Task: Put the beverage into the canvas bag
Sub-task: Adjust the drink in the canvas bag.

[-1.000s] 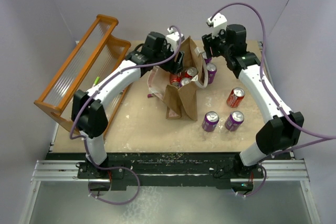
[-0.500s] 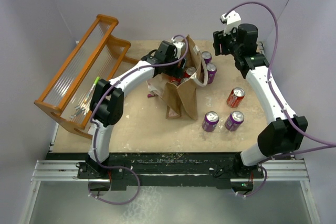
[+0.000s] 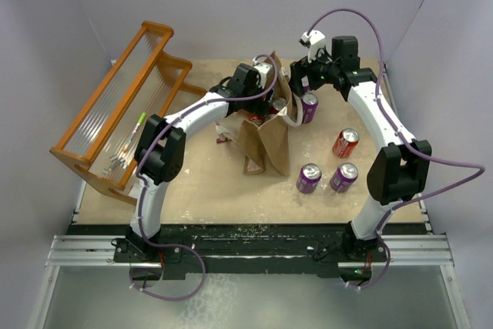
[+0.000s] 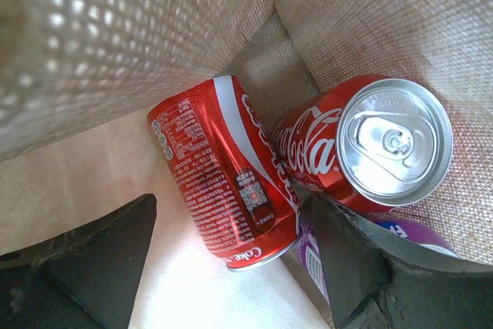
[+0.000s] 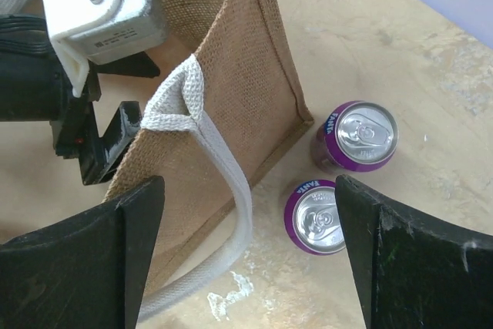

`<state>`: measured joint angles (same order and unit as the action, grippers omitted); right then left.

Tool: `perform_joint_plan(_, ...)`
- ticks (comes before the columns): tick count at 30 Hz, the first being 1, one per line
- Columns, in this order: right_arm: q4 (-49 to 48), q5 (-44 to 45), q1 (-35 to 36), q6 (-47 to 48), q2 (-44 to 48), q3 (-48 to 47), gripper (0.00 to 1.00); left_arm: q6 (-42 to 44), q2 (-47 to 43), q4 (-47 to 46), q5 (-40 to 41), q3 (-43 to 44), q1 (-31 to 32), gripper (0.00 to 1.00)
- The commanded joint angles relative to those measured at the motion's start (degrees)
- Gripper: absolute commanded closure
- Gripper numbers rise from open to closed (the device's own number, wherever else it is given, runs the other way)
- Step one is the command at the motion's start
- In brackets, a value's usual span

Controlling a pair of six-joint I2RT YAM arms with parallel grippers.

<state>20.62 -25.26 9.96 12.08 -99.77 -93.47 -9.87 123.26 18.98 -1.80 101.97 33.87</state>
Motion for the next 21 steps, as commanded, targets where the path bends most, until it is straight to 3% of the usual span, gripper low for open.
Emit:
perform_joint_plan(1,-1.13,-3.57,0.06,-0.58,2.44,-3.28,0.08,0.60,-0.78,-0.20,0.38,-1.92,0.00,0.15)
perform_joint_plan(7,-6.86,-1.88,0.06,-4.10,8.11,0.00,0.09,0.40,-2.05,-1.00,0.11,-3.35,0.27,0.14)
perform_joint_plan(14,-5.36,-4.83,0.47,-1.78,11.20,4.74,0.12,0.73,-3.32,-1.84,-0.48,-2.46,0.27,0.14)
perform_joint_plan(21,-1.40,-3.97,2.32,1.41,10.39,11.13,0.21,1.52,-4.28,-1.93,-0.79,-2.28,0.18,0.14)
